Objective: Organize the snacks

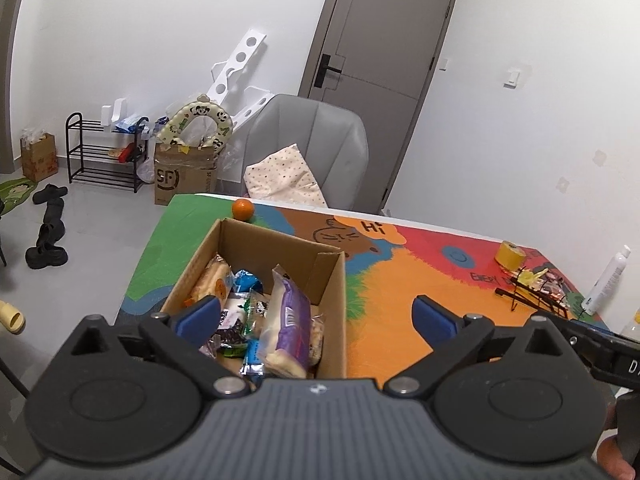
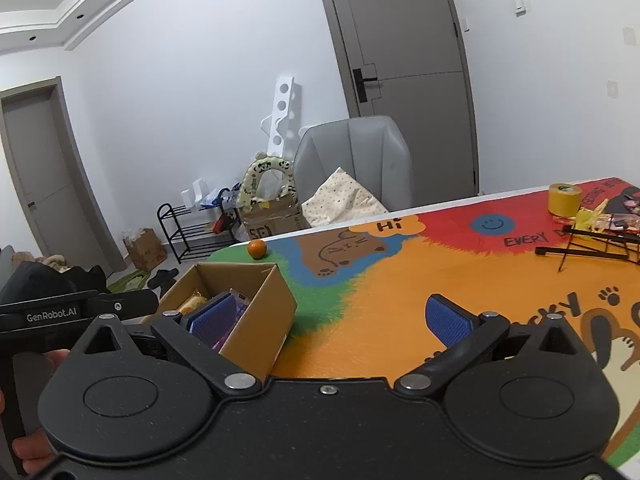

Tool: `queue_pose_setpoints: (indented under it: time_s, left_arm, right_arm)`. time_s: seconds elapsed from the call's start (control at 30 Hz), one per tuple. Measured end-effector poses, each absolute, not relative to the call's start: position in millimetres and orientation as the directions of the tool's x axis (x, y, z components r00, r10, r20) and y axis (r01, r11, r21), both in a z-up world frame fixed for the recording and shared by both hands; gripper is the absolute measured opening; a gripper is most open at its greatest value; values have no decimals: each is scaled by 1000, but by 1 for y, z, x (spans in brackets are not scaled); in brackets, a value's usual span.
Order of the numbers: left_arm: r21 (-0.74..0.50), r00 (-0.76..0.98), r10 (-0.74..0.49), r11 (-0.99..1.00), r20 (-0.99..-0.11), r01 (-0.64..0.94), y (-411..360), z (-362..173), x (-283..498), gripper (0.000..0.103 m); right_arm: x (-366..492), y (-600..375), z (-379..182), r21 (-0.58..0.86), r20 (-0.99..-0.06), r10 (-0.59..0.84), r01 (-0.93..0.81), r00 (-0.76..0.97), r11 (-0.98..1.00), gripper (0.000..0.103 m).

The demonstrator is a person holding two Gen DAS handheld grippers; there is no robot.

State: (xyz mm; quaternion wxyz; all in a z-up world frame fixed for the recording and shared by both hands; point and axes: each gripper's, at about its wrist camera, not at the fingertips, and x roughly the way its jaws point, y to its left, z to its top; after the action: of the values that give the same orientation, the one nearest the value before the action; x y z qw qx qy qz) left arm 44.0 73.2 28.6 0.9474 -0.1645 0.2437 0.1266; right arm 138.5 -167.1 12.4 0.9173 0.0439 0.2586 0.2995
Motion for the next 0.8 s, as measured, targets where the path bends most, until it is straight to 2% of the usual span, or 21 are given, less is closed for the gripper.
queue_pose_setpoints:
  time_s: [0.43,0.8]
  left_arm:
    - [-250,868,135,926,-479,-282,61,43,16,103]
    - [-228,855,91,944,-511,-237,55,42,-2,103]
  right_arm:
    - [114,-194,22,217,-453,537,-497,711,840,103]
    - [102,-212,32,226,-471,517,-469,714,854,103]
